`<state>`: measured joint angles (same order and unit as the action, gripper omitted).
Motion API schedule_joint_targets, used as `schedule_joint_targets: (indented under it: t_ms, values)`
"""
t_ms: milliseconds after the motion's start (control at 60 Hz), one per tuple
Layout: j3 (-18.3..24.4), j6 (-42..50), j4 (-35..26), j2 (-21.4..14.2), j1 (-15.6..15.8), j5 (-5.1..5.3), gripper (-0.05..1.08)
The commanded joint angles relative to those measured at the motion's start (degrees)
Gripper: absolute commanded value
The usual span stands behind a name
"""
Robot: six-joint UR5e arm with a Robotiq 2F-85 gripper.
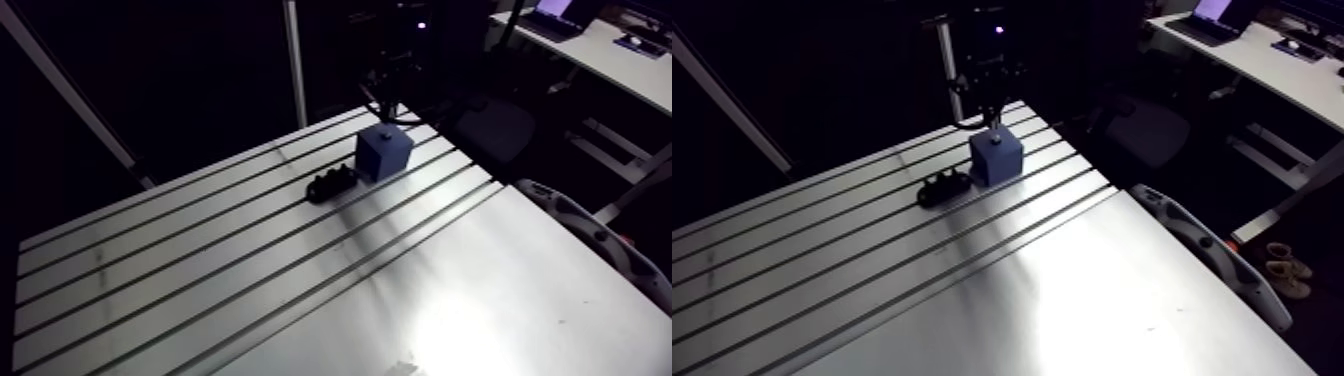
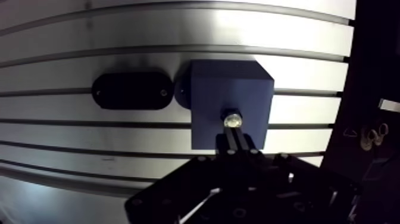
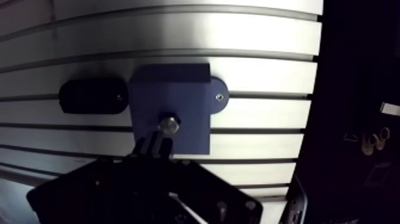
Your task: Pick up the M10 bolt and insert it into the hex recess until seated.
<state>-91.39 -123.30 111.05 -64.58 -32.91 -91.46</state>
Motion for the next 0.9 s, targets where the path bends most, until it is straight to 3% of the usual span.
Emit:
schedule_joint_targets:
  t_ms: [17, 900]
  values:
    - [-0.7, -0.4, 1.5, 0.1, 0.0, -0.06, 1.08]
    - [-1.5, -0.9, 3.5, 0.7, 0.0, -0.25, 1.08]
